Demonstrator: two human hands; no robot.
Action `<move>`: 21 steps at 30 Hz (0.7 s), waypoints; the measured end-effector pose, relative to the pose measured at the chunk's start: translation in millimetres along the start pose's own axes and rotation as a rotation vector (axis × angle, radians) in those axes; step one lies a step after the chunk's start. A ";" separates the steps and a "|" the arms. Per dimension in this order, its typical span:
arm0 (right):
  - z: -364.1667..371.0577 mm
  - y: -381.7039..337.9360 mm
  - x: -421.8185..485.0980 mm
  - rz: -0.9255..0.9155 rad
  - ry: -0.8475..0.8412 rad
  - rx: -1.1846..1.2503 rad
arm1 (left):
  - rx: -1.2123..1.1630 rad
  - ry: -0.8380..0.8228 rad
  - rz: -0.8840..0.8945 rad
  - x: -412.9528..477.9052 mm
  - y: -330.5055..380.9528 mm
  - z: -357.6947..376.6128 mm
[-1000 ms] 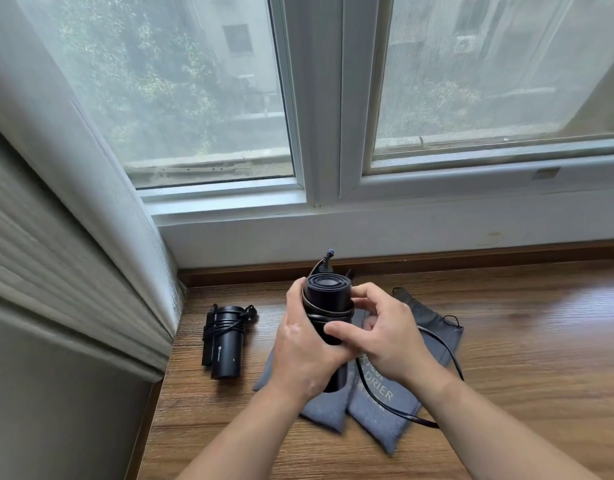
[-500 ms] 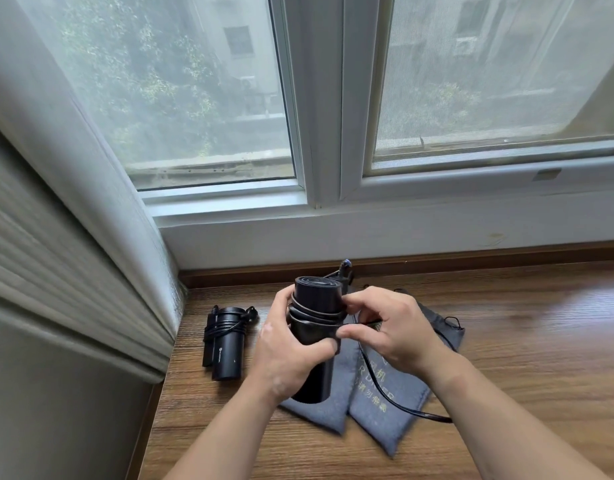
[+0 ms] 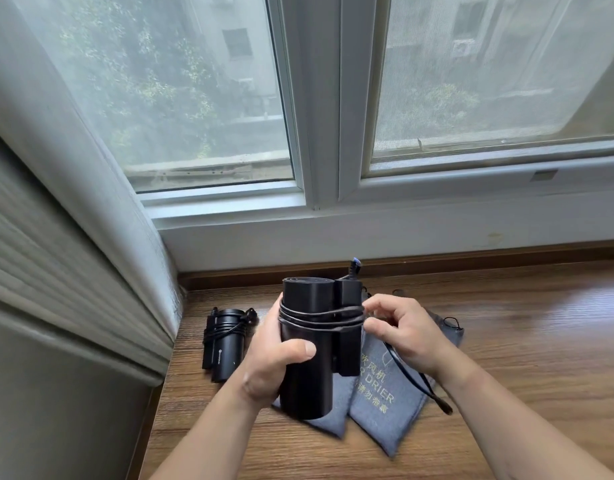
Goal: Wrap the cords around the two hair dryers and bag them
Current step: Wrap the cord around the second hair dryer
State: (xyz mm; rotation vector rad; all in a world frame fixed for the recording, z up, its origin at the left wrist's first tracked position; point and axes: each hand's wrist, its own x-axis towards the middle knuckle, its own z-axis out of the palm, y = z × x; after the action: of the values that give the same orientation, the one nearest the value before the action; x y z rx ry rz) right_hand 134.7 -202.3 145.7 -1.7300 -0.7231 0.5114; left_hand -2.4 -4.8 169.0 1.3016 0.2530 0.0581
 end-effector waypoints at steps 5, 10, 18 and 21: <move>-3.4 -4.6 -2.8 0.049 -0.058 0.081 | 0.005 -0.078 -0.057 1.9 5.9 3.6; -4.0 -12.1 -6.4 0.020 -0.039 0.133 | 0.039 0.087 -0.016 4.4 1.2 6.2; 3.8 -16.7 -11.2 0.041 0.049 0.306 | 0.144 0.324 0.042 6.9 -13.7 6.9; 9.3 -20.7 -11.2 0.081 0.114 0.380 | 0.263 0.380 0.040 6.3 -15.2 14.2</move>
State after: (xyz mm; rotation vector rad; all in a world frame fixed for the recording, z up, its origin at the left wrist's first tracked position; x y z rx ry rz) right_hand 116.2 -199.9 162.8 -1.4222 -0.4417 0.5614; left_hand 5.3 -21.1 156.9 1.5529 0.5740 0.3170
